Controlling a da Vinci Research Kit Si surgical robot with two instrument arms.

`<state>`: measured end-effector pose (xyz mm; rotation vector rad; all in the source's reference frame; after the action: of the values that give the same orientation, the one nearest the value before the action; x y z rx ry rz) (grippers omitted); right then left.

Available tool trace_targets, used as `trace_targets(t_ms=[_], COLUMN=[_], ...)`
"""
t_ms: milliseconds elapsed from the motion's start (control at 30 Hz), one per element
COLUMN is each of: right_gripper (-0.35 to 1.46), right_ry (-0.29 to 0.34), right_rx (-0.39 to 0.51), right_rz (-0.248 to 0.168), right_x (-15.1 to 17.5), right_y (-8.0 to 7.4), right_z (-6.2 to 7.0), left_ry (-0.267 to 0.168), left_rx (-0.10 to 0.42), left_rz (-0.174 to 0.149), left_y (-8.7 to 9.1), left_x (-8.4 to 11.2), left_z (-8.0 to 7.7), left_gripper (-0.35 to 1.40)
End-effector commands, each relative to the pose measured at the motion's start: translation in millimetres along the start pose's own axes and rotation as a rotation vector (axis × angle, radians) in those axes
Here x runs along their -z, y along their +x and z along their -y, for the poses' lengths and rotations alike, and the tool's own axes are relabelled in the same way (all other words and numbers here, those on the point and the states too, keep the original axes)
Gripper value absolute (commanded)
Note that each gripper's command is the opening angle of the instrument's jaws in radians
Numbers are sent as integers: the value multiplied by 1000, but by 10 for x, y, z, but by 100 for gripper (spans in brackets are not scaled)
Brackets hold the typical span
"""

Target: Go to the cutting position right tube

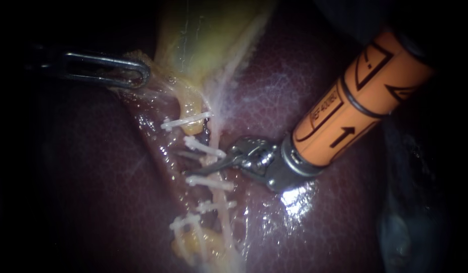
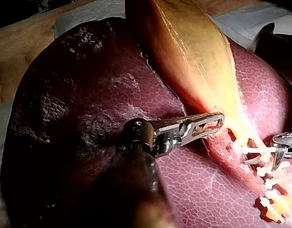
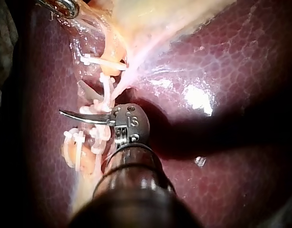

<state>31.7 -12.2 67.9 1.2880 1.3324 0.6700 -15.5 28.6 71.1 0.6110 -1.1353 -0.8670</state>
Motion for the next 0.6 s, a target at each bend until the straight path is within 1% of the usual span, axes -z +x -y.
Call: trace_targets(t_ms=[33,100,233,333,500,600], right_gripper=[130,132,137,139,140,140], right_ry=[11,33,62,82,75,75], right_rx=[-3,-3,-4,-7,-15,-23], right_rz=[-14,-39,-71,-95,-102,-102], right_x=[-3,-8,-13,-13,-10,-10], right_y=[0,1,3,9,19,21], right_z=[2,6,12,17,29,33], left_ry=[0,0,0,0,0,0], left_rx=[0,0,0,0,0,0], left_rz=[0,0,0,0,0,0], left_y=[0,0,0,0,0,0], left_x=[0,0,0,0,1,1], left_z=[0,0,0,0,0,0], left_gripper=[-35,-35,-35,-35,-35,-35])
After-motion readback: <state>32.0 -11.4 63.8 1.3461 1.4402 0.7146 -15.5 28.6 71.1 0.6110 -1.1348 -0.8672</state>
